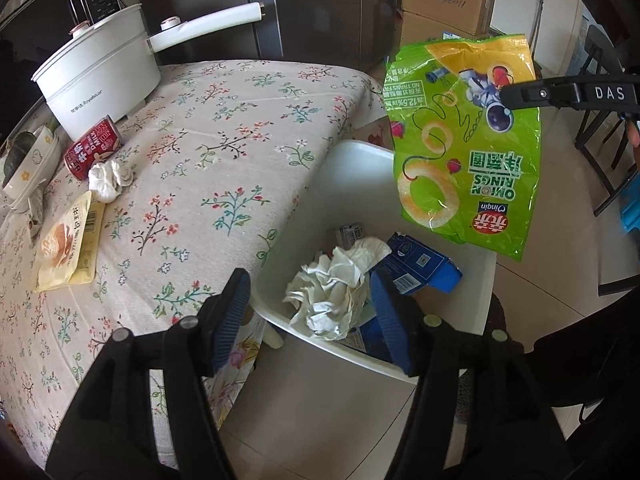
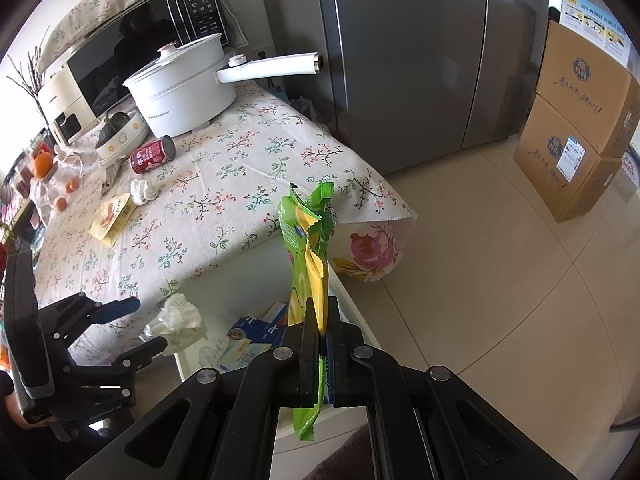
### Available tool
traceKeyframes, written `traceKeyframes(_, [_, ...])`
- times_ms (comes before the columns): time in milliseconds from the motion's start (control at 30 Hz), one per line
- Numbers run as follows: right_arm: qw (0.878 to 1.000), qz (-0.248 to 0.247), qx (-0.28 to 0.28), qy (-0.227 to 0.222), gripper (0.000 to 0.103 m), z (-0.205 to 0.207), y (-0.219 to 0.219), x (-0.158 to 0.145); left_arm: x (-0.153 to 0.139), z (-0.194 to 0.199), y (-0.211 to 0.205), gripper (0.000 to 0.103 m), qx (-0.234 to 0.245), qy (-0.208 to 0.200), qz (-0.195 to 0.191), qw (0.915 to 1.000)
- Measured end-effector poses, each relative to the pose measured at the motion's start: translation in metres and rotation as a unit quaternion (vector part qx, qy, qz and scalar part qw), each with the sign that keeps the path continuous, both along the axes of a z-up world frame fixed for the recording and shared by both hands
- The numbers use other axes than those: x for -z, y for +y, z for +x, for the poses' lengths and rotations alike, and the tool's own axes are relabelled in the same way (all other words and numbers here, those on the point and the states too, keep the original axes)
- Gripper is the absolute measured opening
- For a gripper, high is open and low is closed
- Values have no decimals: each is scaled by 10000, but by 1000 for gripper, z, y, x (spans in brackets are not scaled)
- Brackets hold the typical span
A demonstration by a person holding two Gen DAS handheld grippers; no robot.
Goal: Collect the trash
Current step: 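Release the tissue and green bag into the white bin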
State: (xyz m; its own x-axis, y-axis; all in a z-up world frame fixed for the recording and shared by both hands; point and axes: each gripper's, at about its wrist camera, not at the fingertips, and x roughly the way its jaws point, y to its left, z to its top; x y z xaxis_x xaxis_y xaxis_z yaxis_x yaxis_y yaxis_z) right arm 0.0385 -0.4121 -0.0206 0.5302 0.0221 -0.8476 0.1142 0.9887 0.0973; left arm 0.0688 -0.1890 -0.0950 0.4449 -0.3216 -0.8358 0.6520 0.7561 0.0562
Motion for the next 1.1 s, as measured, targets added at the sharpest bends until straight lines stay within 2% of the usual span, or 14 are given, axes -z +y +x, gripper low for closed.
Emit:
traceKeyframes(100, [10000,-26,-16,18,3,2,3,1,-5,3,8,74,-152,-35,-48,9999])
traceKeyframes(367, [10000,38,-79,25,8,8,9,2,-19,6,32,81,-521,-132,-130,9985])
traceKeyframes(400, [9999,77,-102,53,17,9,10,3,-20,7,35,82,-563,-151,-129,9982])
traceKeyframes(433, [9999,83,-113,77,31,10,12,4,-22,9,37,82,-603,-153,-137,9980])
traceKeyframes(467, [9999,59,-114,60,39,10,13,3,-23,10,41,82,-644,-142,-152,9977])
traceKeyframes(500, [9999,18,-118,16,52,10,16,2,-24,12,44,82,-686,-133,-167,9974])
traceKeyframes(533, [9999,-13,-143,-24,57,10,18,0,-25,14,47,82,-731,-130,-179,9971])
traceKeyframes(967, [9995,56,-261,-155,69,23,41,-10,-42,33,81,83,-1191,-210,-305,9922])
traceKeyframes(1100, [9994,99,-272,-188,71,30,49,-14,-47,42,96,87,-1388,-235,-344,9894])
